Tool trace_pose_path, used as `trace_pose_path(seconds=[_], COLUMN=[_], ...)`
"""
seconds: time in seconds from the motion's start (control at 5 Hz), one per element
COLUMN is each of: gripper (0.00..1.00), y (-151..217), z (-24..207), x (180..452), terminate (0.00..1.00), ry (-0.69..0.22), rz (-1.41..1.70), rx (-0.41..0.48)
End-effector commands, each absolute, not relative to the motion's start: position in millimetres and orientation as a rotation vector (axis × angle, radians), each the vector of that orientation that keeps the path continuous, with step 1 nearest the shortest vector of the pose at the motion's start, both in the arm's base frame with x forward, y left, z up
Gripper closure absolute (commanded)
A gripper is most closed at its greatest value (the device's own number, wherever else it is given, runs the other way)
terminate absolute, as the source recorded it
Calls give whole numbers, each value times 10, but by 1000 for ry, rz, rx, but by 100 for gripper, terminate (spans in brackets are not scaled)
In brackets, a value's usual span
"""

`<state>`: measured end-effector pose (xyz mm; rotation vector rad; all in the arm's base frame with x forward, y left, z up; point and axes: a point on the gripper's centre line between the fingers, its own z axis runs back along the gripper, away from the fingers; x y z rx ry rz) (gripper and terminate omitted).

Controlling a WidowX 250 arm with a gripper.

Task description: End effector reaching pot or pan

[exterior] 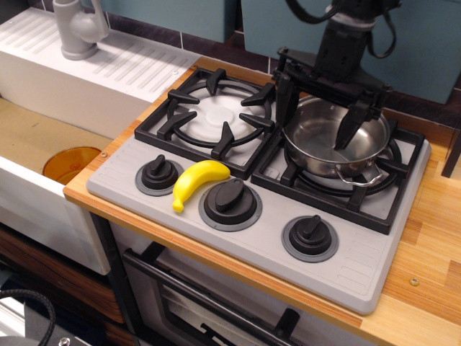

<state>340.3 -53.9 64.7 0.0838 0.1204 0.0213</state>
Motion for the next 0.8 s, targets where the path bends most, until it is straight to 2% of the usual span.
trace_pose_path(seconds=[0.0, 0.2, 0.4, 0.6], gripper=[0, 0, 0, 0], y=[-370, -323, -321, -365], z=[1179, 1328, 1263, 955], x=[3396, 3352, 3406, 3603], terminate=[0, 0, 0, 0], ry=[106, 130, 111, 33], rz=[13, 21, 19, 5], rx=[100, 109, 97, 55])
